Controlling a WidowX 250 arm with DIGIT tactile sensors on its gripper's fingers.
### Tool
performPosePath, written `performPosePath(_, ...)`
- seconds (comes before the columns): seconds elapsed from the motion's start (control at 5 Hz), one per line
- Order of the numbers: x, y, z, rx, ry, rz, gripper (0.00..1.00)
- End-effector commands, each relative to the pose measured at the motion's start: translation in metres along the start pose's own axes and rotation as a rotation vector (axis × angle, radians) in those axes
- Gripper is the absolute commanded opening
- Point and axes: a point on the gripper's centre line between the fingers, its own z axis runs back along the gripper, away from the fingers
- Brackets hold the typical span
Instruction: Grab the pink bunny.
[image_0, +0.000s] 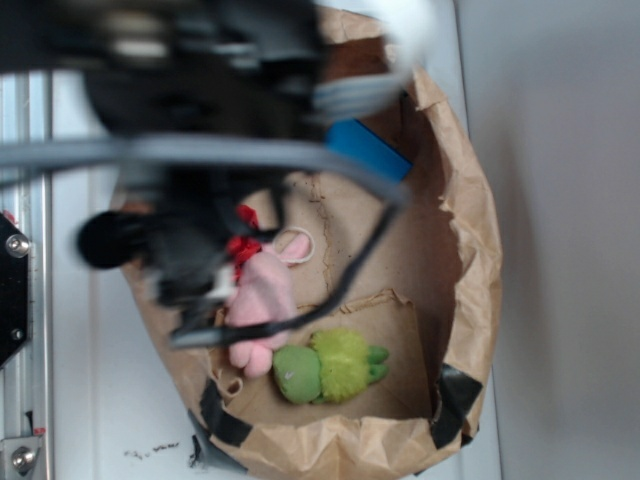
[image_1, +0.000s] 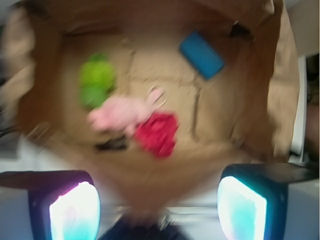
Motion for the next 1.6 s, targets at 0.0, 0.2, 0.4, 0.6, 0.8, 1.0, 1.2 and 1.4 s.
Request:
performPosePath(0.0,0.041,0.019,-0.012,0.102,-0.088,-0.073,1.00)
performPosePath(0.2,0.041,0.019,-0.012,0.102,-0.088,-0.073,1.00)
performPosePath(0.4,0.041,0.019,-0.012,0.102,-0.088,-0.073,1.00)
performPosePath(0.6,0.039,0.017,-0.025,0.184,-0.169,-0.309,1.00)
performPosePath(0.8,0.029,0.016,-0.030,0.284,-0.280,-0.499,1.00)
performPosePath(1.0,0.026,0.019,-0.023,0.264,-0.295,-0.755,1.00)
performPosePath(1.2,0.043,0.005,-0.031,0.122,-0.106,-0.973,1.00)
performPosePath(1.4,0.053,-0.009,-0.041,0.016,0.019,-1.077,1.00)
